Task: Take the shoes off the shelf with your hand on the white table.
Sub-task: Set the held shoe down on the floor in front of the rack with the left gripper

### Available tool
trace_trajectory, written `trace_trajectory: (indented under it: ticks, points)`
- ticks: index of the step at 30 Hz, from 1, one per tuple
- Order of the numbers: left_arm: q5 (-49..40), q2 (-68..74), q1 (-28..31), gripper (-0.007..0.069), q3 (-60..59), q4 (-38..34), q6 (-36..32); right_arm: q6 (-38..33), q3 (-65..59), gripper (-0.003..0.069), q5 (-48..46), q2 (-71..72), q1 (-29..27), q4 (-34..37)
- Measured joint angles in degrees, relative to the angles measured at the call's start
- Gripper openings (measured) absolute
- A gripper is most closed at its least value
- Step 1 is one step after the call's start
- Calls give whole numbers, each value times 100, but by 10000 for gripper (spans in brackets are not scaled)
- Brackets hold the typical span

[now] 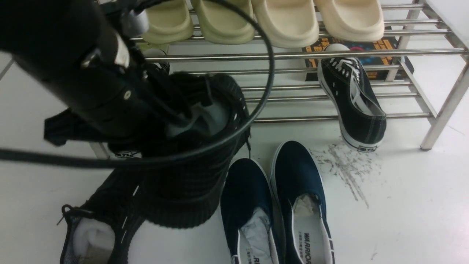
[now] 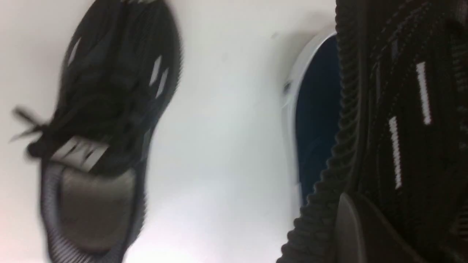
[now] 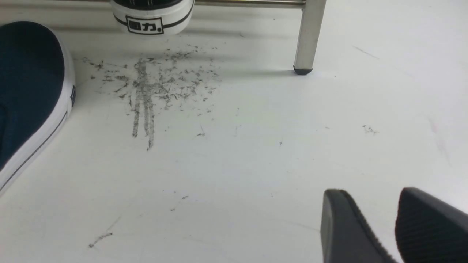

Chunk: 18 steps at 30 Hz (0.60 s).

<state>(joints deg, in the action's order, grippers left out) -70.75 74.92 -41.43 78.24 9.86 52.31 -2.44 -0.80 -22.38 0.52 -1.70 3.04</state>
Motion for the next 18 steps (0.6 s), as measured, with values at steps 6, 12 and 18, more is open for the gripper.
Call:
trace_trajectory:
  ticks: [6, 12, 18]
  points:
    - [164, -821, 0, 19, -1673, 180, 982, 0, 0, 239, 0, 0, 0, 0]
    - [1289, -898, 0, 21, -2946, -49, 1328, 0, 0, 239, 0, 0, 0, 0]
    - [2455, -891, 0, 24, -3661, -113, 1348, 0, 0, 239, 0, 0, 0, 0]
